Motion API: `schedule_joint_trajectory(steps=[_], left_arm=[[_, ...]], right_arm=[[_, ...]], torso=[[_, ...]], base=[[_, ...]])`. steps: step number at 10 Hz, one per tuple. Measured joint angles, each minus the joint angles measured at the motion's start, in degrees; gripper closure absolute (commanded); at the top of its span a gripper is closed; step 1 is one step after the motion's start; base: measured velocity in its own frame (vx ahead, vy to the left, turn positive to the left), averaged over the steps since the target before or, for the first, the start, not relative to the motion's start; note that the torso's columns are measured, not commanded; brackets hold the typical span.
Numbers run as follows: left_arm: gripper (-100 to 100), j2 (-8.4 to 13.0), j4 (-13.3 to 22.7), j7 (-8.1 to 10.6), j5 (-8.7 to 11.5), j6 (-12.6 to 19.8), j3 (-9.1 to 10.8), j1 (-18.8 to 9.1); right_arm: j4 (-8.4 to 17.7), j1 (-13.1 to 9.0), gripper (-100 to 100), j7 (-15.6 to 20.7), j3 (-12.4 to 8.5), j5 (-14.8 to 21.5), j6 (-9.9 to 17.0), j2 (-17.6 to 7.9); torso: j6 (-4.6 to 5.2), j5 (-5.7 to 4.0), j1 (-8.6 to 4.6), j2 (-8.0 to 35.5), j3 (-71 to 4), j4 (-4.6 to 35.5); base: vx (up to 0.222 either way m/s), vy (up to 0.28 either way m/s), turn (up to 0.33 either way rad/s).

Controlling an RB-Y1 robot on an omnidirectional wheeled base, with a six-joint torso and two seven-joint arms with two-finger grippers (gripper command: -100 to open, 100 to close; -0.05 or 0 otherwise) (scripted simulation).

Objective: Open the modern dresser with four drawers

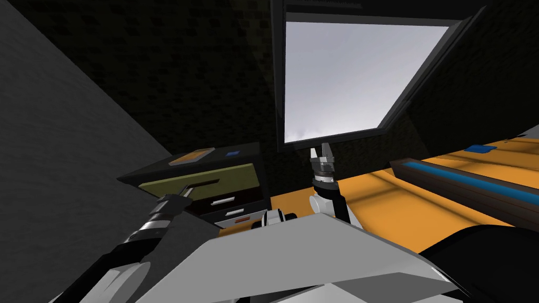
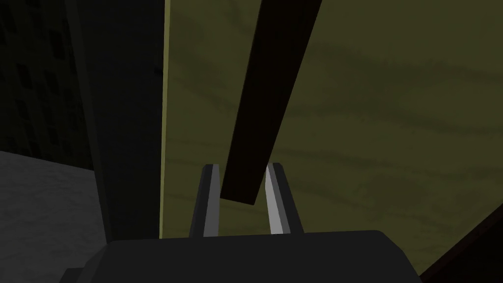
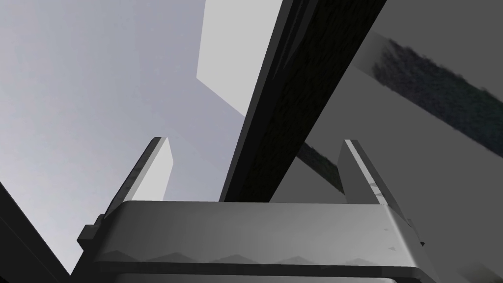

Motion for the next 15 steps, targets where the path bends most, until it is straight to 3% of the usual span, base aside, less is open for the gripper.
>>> schedule_joint_trajectory(steps=[4, 8, 11, 15], left_arm=[[100, -6.33, -4.59, -3.08, -3.7, 4.46, -2.33, -1.13], [100, -11.63, -8.38, -5.02, -6.6, 7.33, -3.91, -0.52], [100, -17.6, -13.37, -8.2, -10.66, 12.2, -6.12, -1.4], [100, -23.57, -16.52, -10.49, -14.24, 14.64, -8.5, -1.69]], right_arm=[[0.0, 0.0, 0, 0.0, 0.01, 0.0, 0.0, 0.01], [0.0, 0.0, 0, 0.0, 0.01, 0.0, 0.0, 0.02], [0.0, 0.0, 0, 0.0, 0.0, 0.0, 0.0, 0.0], [0.0, 0.0, 0, 0.0, 0.01, 0.0, 0.0, 0.01]], torso=[[-0.04, -0.08, -0.19, -0.13, -0.08, -0.07], [-0.22, -0.09, -0.12, -0.09, -0.06, -0.05], [0.03, -0.24, -0.29, 0.0, -0.03, 0.03], [-0.15, -0.15, -0.06, -0.1, -0.07, -0.04]], base=[[-0.024, 0.058, -0.016], [-0.016, 0.079, -0.011], [-0.034, 0.114, -0.034], [-0.012, 0.067, -0.014]])
